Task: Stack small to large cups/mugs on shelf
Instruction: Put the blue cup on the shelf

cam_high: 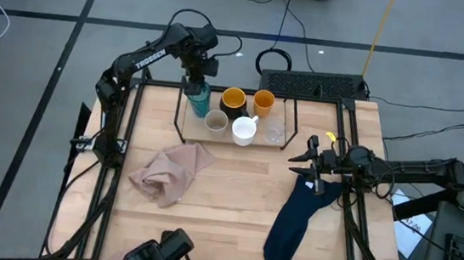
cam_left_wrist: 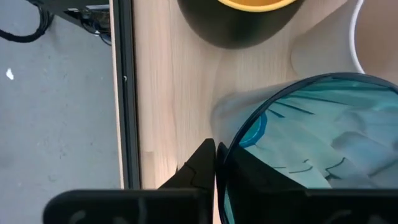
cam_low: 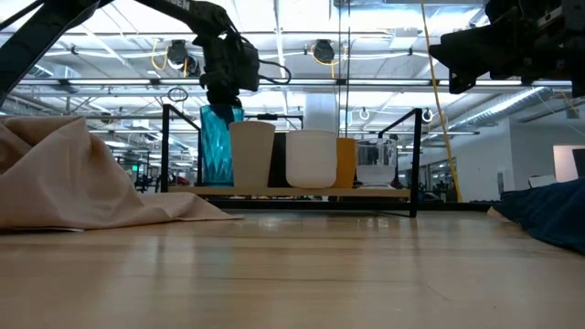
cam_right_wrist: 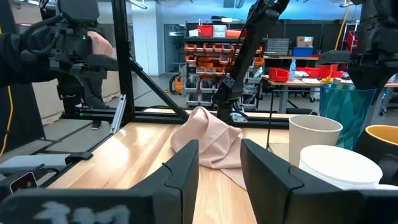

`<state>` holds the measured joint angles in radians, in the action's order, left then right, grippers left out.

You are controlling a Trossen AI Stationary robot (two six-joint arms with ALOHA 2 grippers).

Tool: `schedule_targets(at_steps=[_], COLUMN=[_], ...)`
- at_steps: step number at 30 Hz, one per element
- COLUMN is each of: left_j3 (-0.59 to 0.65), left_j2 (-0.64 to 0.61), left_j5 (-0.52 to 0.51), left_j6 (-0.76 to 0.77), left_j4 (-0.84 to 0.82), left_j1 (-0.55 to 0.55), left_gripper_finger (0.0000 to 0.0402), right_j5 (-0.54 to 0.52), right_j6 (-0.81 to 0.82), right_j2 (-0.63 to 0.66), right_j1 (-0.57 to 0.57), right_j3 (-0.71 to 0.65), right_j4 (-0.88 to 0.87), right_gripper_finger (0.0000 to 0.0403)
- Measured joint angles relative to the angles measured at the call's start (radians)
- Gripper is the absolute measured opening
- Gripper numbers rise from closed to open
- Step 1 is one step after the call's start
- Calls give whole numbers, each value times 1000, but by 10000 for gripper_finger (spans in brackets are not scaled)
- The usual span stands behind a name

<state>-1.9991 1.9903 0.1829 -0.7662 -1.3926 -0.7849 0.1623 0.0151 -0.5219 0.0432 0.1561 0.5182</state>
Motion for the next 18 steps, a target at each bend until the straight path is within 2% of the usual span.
schedule_targets(at_steps=[13,18], left_j3=[0,0], left_j2=[0,0], left_j5=[-8,-9], left_j6=[44,72], left_j4=[11,15], left_j1=[1,1], left_gripper_finger=[39,81], right_j5=[0,0], right_j6=[-1,-4], right_j2=[0,0], right_j1=[0,0], right_j3=[0,0], right_j4=[-15,-15], right_gripper_finger=[110,110])
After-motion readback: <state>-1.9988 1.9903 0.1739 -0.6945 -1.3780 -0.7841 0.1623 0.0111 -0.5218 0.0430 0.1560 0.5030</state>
